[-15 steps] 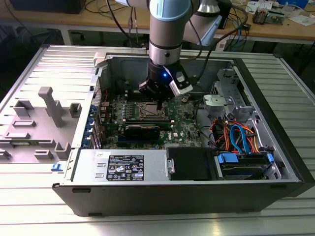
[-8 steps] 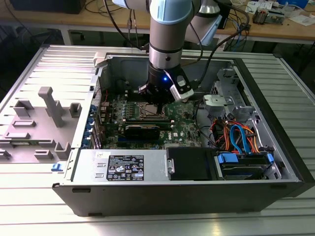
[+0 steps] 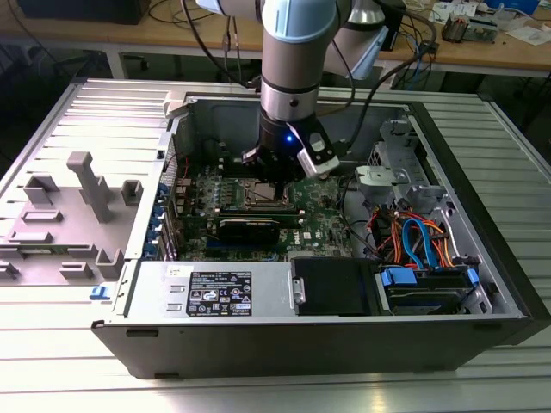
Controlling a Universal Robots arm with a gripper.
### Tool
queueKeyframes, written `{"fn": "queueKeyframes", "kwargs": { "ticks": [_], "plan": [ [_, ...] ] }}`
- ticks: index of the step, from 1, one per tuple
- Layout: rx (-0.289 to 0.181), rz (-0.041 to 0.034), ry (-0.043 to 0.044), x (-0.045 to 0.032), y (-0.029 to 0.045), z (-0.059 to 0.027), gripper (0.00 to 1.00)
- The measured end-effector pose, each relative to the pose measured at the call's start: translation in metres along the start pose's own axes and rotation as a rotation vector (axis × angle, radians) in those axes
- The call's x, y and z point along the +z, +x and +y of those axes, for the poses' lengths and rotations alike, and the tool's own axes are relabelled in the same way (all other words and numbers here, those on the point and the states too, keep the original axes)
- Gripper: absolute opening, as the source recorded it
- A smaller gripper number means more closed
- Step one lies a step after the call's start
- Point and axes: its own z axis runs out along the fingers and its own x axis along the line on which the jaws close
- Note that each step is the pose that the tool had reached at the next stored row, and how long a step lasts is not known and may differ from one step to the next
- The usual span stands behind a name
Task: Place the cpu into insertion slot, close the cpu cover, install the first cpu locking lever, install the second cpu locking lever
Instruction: 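Install the second cpu locking lever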
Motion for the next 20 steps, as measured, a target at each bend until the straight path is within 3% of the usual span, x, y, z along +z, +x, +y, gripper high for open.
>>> {"fn": "queueKeyframes", "kwargs": {
  "ticks": [4, 7, 10, 20],
  "plan": [
    [0.0, 0.0011, 0.0, -0.0004, 0.0006, -0.0045, 0.11],
    [-0.001, 0.0022, -0.0006, -0.0007, 0.0068, -0.0064, 0.11],
    [-0.003, 0.003, -0.0007, -0.0039, 0.0078, -0.009, 0.11],
    [-0.034, 0.0046, -0.0007, -0.0036, 0.0176, -0.0091, 0.11]
  ]
}}
